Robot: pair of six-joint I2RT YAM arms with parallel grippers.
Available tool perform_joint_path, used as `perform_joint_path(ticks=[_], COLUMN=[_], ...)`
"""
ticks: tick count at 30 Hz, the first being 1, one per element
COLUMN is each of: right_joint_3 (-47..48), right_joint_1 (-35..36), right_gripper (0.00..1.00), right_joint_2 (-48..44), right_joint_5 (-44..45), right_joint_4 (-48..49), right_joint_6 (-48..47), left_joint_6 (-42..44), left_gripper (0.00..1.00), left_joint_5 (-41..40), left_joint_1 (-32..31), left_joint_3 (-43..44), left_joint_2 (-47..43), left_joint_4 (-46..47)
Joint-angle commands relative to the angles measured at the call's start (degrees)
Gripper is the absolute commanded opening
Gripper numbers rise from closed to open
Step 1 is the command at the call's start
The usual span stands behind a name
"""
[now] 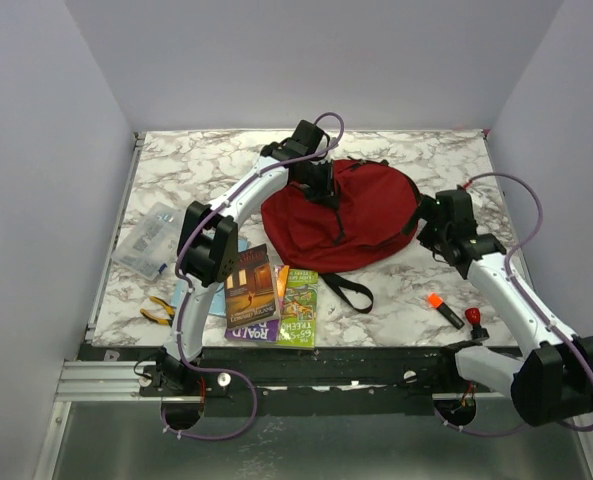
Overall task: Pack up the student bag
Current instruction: Place the stationery in the student bag, then move the personal item to the center of the board.
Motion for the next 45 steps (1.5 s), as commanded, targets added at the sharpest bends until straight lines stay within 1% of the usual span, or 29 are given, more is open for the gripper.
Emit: perform_joint_path(ticks=[1, 5, 8, 14, 16, 20, 24, 25, 27, 30, 32, 33, 34, 35, 36, 38, 41, 43, 45], right_joint_3=[-5.41, -9.49, -10.54, -13.56, -13.18, -15.84, -21.07, -21.85, -22.72, -21.68, -20.82, -20.86, -21.07, -21.02, -20.74, -19.29, -16.78, -16.09, -15.15], right_joint_1=[-4.76, -9.64, -10.03, -10.31, -10.37, -11.07, -11.70, -11.66, -11.66, -11.66, -11.66, -11.66, -11.72, -11.60, -11.49, -10.91, -9.30, -9.23, -9.26], right_gripper=[1.00, 1.00, 1.00, 1.00, 1.00, 1.00, 1.00, 1.00, 1.00, 0.99, 0.98, 0.98, 0.94, 0.91, 0.89, 0.88, 0.88, 0.88, 0.89], right_joint_2=[-4.83, -8.08, -9.72, -16.38, -17.08, -15.88, -13.65, -13.13, -11.43, -7.22, -4.76, -3.77, -2.62, -1.42, 0.52, 4.29, 8.44, 8.52, 7.22], right_joint_5=[3.01, -1.68, -1.62, 4.90, 7.16, 8.24, 7.34, 7.42, 6.84, 5.48, 5.48, 4.15, 2.02, -0.58, -2.50, -4.60, -5.00, -6.20, -5.41], right_joint_4=[-11.19, -15.66, -19.61, -27.03, -28.81, -27.40, -24.53, -23.58, -19.53, -14.99, -13.11, -11.01, -8.01, -4.90, -3.32, -1.60, -1.13, -0.54, -1.45], right_joint_6=[9.41, 15.18, 20.34, 31.17, 34.13, 38.55, 42.39, 42.64, 39.87, 34.40, 32.23, 31.00, 27.70, 26.05, 25.58, 24.46, 23.47, 22.89, 21.83], left_joint_6=[-1.15, -1.23, -1.19, -1.49, -1.68, -1.76, -1.85, -1.93, -2.03, -2.12, -2.28, -2.34, -2.31, -2.30, -2.29, -2.43, -2.64, -2.73, -2.73], left_gripper=[0.00, 0.00, 0.00, 0.00, 0.00, 0.00, 0.00, 0.00, 0.00, 0.00, 0.00, 0.00, 0.00, 0.00, 0.00, 0.00, 0.00, 0.00, 0.00], left_joint_5=[4.20, 4.77, 5.02, 6.05, 6.47, 6.71, 7.05, 7.21, 7.42, 7.86, 8.04, 8.19, 8.33, 8.31, 8.31, 8.46, 8.74, 8.78, 8.66], left_joint_1=[-0.20, -0.24, -0.25, -0.42, -0.48, -0.92, -1.21, -1.22, -1.20, -1.12, -1.10, -1.06, -1.13, -1.12, -1.06, -0.81, -0.42, -0.24, -0.25], left_joint_3=[-0.52, -1.35, -2.03, -2.46, -2.54, -2.72, -2.99, -2.94, -2.68, -2.31, -2.52, -2.55, -2.46, -2.23, -2.14, -1.71, -1.58, -1.50, -1.43], left_joint_2=[0.00, -0.71, -1.22, -1.43, -1.59, -2.01, -2.38, -2.39, -2.39, -2.27, -2.31, -2.32, -2.26, -2.26, -2.22, -2.17, -1.83, -1.66, -1.37], left_joint_4=[0.41, 0.58, 0.89, 1.36, 1.43, 1.72, 1.90, 1.91, 1.99, 1.99, 2.00, 2.01, 1.99, 1.99, 1.99, 1.99, 2.03, 1.99, 1.99])
